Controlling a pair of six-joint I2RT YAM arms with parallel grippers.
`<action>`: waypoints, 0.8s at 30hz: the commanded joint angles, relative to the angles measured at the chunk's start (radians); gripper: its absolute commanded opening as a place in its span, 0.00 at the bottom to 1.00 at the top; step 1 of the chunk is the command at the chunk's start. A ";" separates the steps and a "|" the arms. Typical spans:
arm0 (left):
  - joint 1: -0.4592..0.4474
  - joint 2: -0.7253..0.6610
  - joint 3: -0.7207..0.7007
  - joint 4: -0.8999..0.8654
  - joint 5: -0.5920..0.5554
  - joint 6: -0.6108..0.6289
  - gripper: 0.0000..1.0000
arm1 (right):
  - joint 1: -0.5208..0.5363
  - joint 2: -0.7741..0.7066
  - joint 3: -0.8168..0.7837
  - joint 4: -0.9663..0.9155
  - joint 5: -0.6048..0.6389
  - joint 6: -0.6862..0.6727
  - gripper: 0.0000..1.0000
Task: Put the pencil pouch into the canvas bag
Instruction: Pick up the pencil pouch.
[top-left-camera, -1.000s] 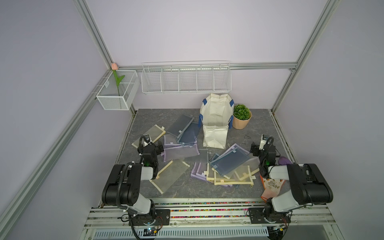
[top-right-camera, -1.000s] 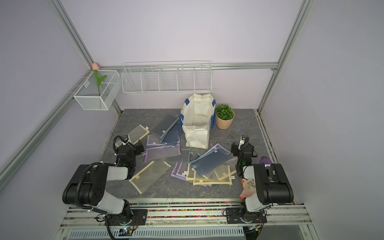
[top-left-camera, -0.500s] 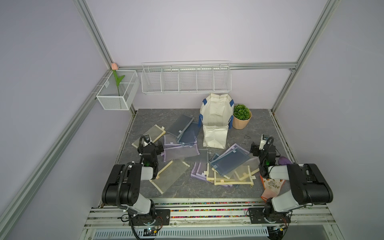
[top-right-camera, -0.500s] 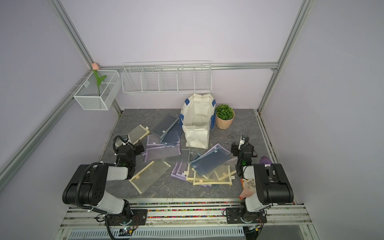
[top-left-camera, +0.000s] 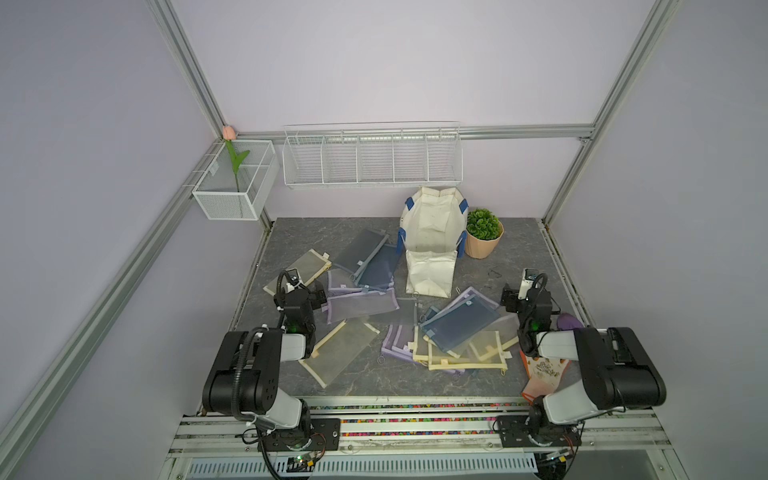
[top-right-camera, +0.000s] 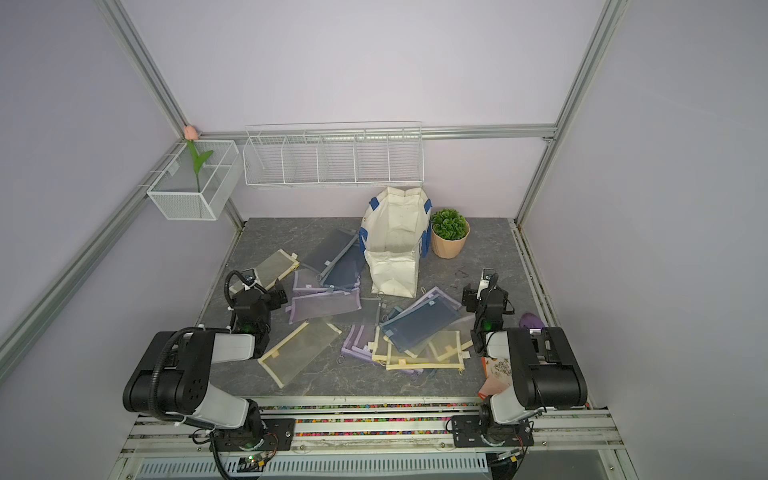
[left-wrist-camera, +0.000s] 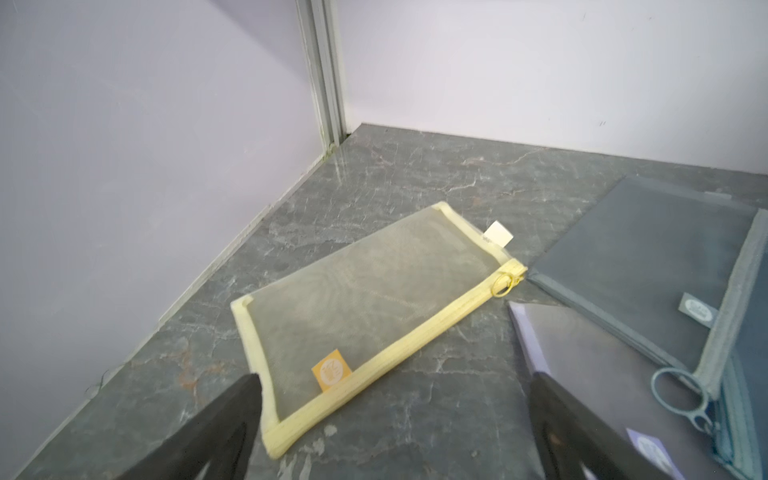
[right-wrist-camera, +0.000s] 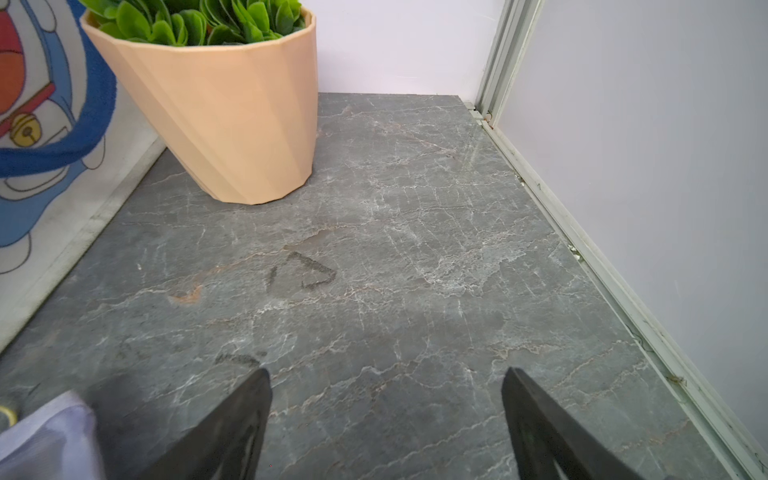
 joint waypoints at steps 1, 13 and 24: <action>0.004 -0.172 0.102 -0.295 -0.005 -0.010 0.98 | 0.047 -0.148 0.096 -0.283 0.072 -0.035 0.88; -0.233 -0.553 0.472 -1.179 0.330 -0.536 0.99 | 0.119 -0.417 0.554 -1.521 -0.178 0.518 0.88; -0.738 -0.083 0.674 -1.085 0.419 -0.769 0.98 | 0.120 -0.345 0.462 -1.517 -0.664 0.666 0.88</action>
